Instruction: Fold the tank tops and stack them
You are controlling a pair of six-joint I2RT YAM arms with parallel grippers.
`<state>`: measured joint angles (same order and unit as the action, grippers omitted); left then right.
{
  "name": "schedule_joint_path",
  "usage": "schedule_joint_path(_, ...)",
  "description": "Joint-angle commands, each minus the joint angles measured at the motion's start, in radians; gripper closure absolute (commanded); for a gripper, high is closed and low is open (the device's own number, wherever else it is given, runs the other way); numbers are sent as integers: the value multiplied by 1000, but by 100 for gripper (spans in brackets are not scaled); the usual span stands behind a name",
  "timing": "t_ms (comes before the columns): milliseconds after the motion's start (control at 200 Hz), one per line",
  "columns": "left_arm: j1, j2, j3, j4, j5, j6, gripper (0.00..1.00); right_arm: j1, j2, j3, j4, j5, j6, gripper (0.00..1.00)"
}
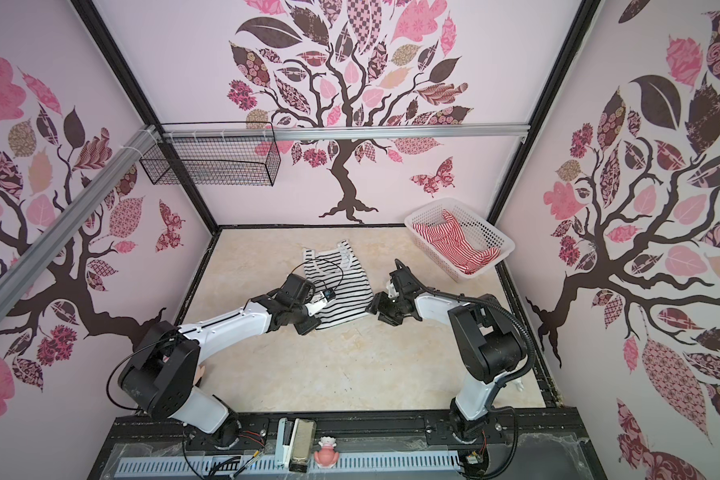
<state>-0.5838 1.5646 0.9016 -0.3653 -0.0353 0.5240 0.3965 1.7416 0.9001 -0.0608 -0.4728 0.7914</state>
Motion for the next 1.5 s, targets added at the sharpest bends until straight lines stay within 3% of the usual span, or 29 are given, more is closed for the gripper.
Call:
schedule_joint_path(0, -23, -18, -25, 43, -27, 17, 35, -14, 61, -12, 93, -6, 123, 48)
schedule_joint_path(340, -38, -19, -58, 57, -26, 36, 35, -24, 143, -25, 207, -33, 217, 65)
schedule_joint_path(570, -67, 3, -88, 86, -76, 94, 34, -24, 118, -20, 191, -32, 207, 90)
schedule_joint_path(1116, -79, 140, -38, 50, -86, 103, 36, -25, 90, 1, 149, -42, 195, 93)
schedule_joint_path(1221, -77, 160, -25, 26, -83, 109, 42, -27, 86, 7, 144, -44, 197, 93)
schedule_joint_path(1496, -70, 162, 34, -94, 34, 120, 76, -47, 38, 2, 121, -46, 173, 93)
